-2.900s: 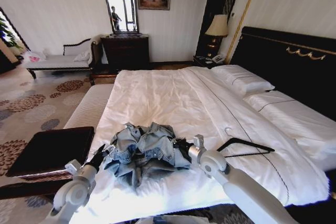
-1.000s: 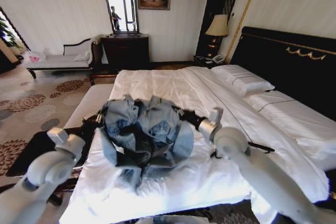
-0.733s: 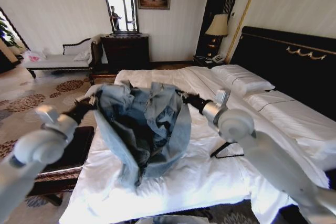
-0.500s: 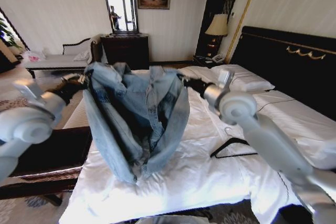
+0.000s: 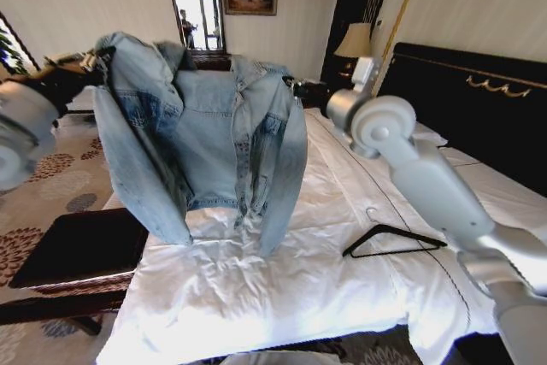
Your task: Pick up the clothes from the bed and hang them on the clothes hanger.
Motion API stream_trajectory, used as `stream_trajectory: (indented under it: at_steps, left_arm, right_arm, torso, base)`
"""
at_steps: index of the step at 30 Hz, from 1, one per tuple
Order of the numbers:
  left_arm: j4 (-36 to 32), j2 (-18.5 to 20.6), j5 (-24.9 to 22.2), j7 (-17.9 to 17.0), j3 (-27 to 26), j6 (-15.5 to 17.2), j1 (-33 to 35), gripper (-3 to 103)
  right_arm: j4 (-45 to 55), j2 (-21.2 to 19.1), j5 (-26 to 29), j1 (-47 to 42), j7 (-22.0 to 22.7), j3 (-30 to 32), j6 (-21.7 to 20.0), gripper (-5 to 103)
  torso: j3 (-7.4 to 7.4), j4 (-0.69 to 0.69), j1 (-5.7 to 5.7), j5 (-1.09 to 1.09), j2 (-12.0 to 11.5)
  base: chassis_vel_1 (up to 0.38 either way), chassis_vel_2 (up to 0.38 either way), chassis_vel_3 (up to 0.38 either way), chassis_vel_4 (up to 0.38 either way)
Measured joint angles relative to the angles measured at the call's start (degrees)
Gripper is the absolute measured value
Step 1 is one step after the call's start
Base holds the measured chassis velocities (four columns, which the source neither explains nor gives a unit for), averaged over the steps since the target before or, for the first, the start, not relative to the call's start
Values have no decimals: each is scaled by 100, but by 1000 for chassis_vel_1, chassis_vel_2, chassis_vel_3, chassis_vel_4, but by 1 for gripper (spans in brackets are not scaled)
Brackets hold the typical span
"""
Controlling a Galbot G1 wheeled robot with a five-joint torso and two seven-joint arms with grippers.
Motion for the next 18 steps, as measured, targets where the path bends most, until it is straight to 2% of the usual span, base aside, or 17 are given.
stream_trajectory:
  at_steps: [3,9,13,15,17,18]
  left_arm:
    - [80,-17,38,-6,41,-23,9,2]
    - [-39,-150,95,-27,7,-37,181,2]
    - [-432,-274,25,-146,-137,-27,415,2]
    - [-890,-375,-72,-295,-158,13,503,2]
    - [-1295,-427,-254,-413,-174,96,539,2]
    - [-1530,-451,-414,-530,-234,207,575,2]
  right_arm:
    - [-324,268,-115,263,-7,-279,85,2]
    - [-424,340,-185,349,-9,-385,147,2]
    - [-54,80,1,99,-5,-212,95,2]
    - [462,-237,371,-241,95,89,2,2]
    - [1239,-726,974,-676,252,660,-86,2]
    - [1685,-1106,1348,-967,359,1099,-139,2]
  torso:
    - [1,3,1,-1,0]
    - [1,3,2,-3,0]
    - [0,2,1,0,0]
    - [1,2,2,2,0]
    - [1,3,2,3,-1]
    - [0,1,2,3,0]
  base:
    - [0,0,0,0]
    - [0,0,0,0]
    - [0,0,0,0]
    - [0,0,0,0]
    - [0,0,0,0]
    - [0,0,0,0]
